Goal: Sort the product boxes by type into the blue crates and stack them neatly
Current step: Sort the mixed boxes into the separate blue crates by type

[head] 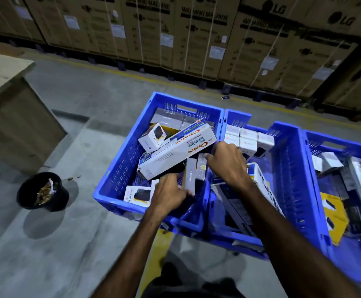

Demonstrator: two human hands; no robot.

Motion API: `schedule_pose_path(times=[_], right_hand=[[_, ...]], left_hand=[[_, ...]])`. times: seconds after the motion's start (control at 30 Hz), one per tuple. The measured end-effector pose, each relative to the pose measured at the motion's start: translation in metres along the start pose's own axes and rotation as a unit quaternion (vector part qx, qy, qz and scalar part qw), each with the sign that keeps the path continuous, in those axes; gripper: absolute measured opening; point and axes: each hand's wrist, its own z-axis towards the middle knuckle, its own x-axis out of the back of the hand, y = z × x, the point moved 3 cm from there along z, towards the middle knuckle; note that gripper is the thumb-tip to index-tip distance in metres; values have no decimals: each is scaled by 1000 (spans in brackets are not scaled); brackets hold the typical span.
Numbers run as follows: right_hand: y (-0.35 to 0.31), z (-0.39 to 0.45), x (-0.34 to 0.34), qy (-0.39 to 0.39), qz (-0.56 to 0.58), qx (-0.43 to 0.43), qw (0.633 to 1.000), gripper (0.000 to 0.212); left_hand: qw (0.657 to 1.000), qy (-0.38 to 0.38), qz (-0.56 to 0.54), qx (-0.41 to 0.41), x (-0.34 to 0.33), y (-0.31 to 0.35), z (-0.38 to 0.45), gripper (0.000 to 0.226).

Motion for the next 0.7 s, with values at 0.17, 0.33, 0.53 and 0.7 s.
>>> schedule_pose_path(times=[0.17,0.33,0.53,0.7], right_hand=[[4,-16,17,-1,75,62,995,25],[-4,-48,21,-50,168,176,969,22],[0,-81,-16,-42,206,214,954,19],[7,-99,-34,-61,232,229,943,17]], left_hand=[[995,96,-7,-17,22,-20,0,40],[990,127,35,-51,34,-33,24,41],[954,146,230,-124,14,-34,57,59],[929,151,313,-127,0,-32,80,84]])
